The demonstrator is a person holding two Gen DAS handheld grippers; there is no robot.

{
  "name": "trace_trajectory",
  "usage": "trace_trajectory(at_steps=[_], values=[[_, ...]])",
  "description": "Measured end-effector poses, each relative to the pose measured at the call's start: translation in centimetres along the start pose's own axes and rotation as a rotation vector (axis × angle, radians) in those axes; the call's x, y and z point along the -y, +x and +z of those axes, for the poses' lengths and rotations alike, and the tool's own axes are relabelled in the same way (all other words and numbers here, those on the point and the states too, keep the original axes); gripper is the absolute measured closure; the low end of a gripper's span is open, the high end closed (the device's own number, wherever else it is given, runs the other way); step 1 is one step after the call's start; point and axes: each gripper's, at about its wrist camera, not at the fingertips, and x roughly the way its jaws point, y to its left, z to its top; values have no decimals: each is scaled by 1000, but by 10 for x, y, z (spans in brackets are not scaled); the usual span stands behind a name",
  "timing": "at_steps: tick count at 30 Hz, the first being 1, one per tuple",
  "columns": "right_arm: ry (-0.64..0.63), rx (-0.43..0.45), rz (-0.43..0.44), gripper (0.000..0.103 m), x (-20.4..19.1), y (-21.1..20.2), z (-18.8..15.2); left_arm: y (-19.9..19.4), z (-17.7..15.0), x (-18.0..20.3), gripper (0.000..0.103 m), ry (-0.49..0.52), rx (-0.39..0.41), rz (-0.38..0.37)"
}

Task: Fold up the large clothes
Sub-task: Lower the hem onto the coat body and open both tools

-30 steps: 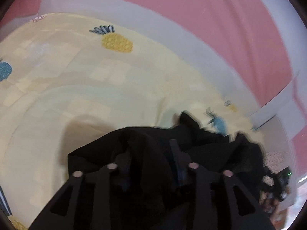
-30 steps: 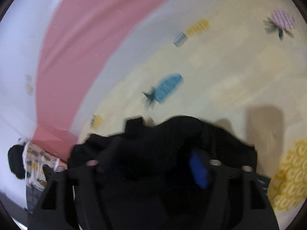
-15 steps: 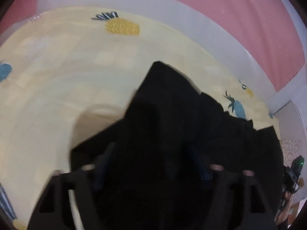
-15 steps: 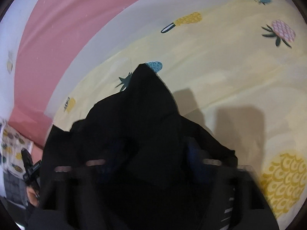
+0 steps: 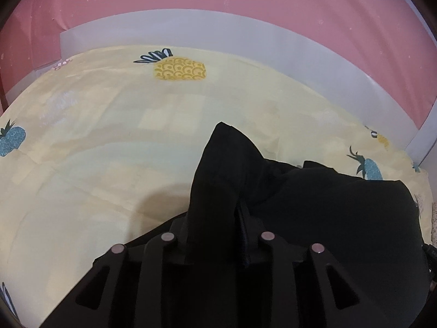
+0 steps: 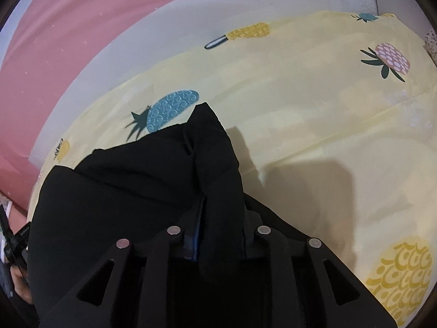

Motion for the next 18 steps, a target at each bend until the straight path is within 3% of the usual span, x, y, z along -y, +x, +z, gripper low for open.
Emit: trace_trajectory(at_steps=[4,10,12,14,16,18], values=[[-39,37,-44,75,-14,-29,-2,-22,4,-15,67,-20,9,-12],[-121,156,7,74,-40,-94,-33,-96,-11,-21,68,12,113,-43],[-188,166,42,74,-59,-107,-59,-122,-30,-8,68,58,139,-113],[-239,163,64,74,-77,-108,-79,-140,-55,13,60,108,151,-194],[-288,147,67,74,-95,-99,-94,-142,-75,37,59,160,126,-254],[-326,115,42,74,-103,-76,-106,-132,-95,65,59,238,90,-267]])
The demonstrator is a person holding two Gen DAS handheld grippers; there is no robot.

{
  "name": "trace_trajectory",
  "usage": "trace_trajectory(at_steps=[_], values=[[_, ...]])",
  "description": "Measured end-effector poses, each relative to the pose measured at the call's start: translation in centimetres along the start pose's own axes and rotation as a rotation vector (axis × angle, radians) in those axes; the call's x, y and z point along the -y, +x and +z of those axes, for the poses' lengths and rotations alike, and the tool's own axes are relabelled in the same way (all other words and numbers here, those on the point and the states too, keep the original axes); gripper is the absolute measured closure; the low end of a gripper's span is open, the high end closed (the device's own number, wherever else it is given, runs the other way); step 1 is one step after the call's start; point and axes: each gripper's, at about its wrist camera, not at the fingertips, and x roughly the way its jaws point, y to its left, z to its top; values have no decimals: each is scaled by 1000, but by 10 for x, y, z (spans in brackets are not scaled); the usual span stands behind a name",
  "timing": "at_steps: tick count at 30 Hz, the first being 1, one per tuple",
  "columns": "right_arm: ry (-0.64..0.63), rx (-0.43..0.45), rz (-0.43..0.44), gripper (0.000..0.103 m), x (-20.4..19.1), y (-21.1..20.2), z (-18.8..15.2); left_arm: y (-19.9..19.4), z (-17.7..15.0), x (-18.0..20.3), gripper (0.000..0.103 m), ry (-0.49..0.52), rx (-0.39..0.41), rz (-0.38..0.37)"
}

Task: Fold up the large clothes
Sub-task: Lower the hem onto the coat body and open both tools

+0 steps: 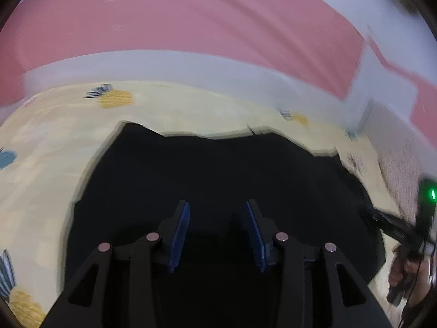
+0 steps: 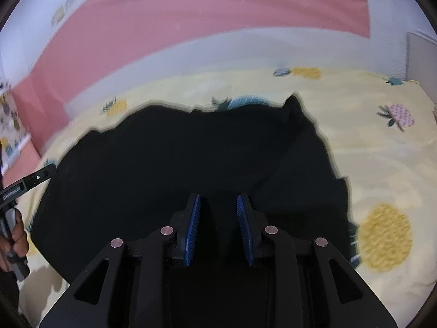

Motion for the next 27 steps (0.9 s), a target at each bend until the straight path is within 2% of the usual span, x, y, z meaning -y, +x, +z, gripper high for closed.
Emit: trace_trajectory(at_steps=[2,3,7,8,11,14,17,20,27], values=[[-16,7,-14,74,5,16,-8,28,-11,14,58,38,-58,18],[-9,11,-15,75,10,22,-9,37,-14,14,58,48,-58,38],[63,-27,-32,76,15,14,5,47,-3,5,57,-1,-87,59],[56,-3,-23,76,10,5,10,43,3,6,59,-8,-88,72],[20,55,33,74,-9,-5,21,30,20,25,59,7,-24,17],[3,46,42,74,-24,16,37,48,45,55,59,77,-2,7],[34,-16,-15,74,-16,55,49,98,61,66,59,87,-93,48],[68,-61,-44,76,-2,88,54,140,55,62,57,84,-167,109],[49,-62,-102,77,0,122,55,171,45,56,57,60,-159,132]])
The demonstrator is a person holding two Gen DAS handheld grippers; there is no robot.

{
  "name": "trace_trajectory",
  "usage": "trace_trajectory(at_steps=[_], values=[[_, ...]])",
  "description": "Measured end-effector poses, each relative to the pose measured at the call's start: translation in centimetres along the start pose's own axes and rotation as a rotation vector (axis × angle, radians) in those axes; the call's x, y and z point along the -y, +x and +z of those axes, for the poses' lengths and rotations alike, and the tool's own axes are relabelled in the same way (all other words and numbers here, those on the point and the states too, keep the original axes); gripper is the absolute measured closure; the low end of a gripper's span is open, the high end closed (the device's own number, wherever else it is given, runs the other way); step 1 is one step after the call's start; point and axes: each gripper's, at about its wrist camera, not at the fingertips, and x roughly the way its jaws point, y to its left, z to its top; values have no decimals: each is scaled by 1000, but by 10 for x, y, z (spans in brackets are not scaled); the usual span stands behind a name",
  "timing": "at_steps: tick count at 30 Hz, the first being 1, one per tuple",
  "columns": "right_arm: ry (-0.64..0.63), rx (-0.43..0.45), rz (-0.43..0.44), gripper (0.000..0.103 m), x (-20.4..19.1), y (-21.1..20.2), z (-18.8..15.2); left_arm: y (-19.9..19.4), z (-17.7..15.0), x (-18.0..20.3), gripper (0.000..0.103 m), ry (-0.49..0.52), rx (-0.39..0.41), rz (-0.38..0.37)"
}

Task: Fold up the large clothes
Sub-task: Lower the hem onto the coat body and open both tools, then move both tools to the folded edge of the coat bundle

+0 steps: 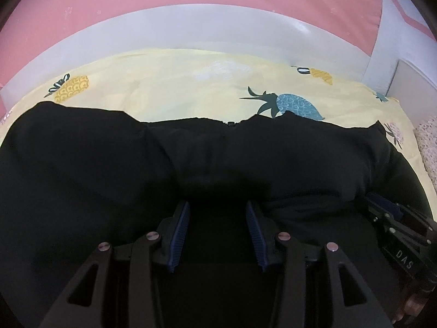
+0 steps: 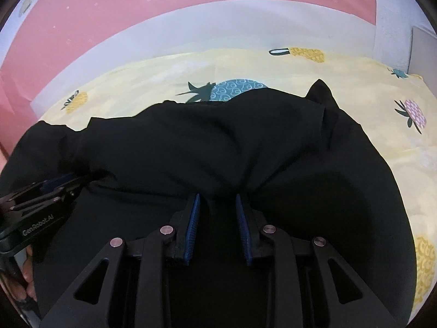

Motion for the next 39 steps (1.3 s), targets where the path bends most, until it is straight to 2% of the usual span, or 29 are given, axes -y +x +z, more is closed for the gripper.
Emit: trace_trajectory(at_steps=[3,5,7,9,11,14,15,17,20,23,26,28,30,34,39], values=[[9,-15,16,77,-1,-8,3,-9,1,4,57,14,-5,18],[20,-13,27,76,8,-32,-2,-30,1,3,57,5,6,26],[29,28,50,74,15,-61,-7,-63,-2,-5,57,30,72,-1],[21,85,51,74,28,-87,-16,-93,-11,-19,57,74,148,62],[16,91,-17,74,45,-93,-27,-110,-24,-41,57,84,188,101],[10,81,-51,75,68,-80,-43,-102,-45,-82,56,67,144,221],[4,94,-62,75,70,-77,-47,-96,-51,-95,55,36,121,222],[19,114,-65,75,71,-75,-51,-96,-62,-113,55,-12,146,204],[18,109,-84,75,68,-72,-52,-94,-67,-115,55,-28,162,220],[14,88,-119,74,64,-85,-45,-104,-67,-106,55,11,149,275],[28,124,-80,74,68,-108,-51,-120,-74,-110,55,21,189,286],[15,114,-95,74,73,-105,-59,-121,-83,-124,55,6,186,305],[-5,115,-96,74,78,-95,-69,-116,-92,-134,55,-14,190,295],[41,122,-83,74,85,-90,-74,-118,-100,-134,55,-28,205,284],[42,87,-101,72,80,-107,-69,-126,-101,-132,55,-22,183,291]])
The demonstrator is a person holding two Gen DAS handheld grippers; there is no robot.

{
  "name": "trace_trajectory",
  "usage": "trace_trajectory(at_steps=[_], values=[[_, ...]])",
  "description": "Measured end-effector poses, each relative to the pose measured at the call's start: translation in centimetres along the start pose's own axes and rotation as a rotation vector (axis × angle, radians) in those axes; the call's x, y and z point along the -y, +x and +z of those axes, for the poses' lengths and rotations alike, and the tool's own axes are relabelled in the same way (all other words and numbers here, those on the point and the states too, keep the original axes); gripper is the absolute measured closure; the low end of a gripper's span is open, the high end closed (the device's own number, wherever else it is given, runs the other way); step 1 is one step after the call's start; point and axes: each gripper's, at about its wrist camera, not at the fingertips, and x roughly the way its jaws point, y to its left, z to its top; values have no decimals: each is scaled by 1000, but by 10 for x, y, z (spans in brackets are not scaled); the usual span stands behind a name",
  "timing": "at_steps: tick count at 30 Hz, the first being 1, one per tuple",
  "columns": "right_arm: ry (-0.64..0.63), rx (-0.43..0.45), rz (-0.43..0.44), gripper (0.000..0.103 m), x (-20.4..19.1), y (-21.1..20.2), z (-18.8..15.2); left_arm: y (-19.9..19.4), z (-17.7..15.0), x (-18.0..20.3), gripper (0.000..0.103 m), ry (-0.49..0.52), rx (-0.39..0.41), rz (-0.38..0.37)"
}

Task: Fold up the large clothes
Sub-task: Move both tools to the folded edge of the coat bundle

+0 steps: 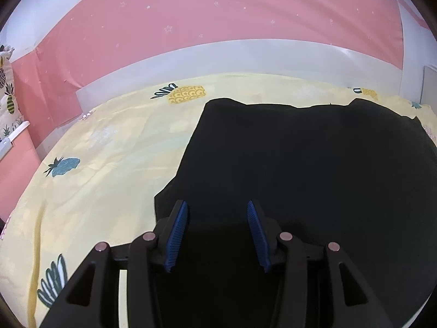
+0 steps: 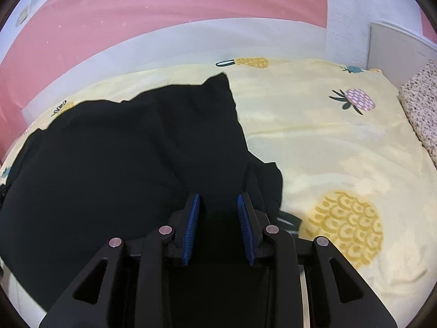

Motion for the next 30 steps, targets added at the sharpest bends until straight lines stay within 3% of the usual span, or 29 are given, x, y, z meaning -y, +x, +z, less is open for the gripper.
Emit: trace_trajectory(at_steps=[2,4,5,18,23,25,30], values=[[3,3,21,61,1,-14,-3,-9,-4,-3,54,-1,-6,1],[11,6,54,43,3,-29,-11,-19,-9,-8,54,-7,-11,-5],[14,4,69,42,4,-34,-16,-24,-12,-10,53,-11,-10,-9],[105,-72,164,41,15,-89,-101,-97,-75,-36,50,-57,-51,-41],[162,-84,195,41,23,-95,-119,-114,-92,-32,50,-67,-50,-41],[197,-93,217,32,27,-94,-123,-116,-99,-31,50,-76,-58,-47],[260,-105,258,32,36,-88,-124,-113,-111,-31,50,-98,-90,-54]])
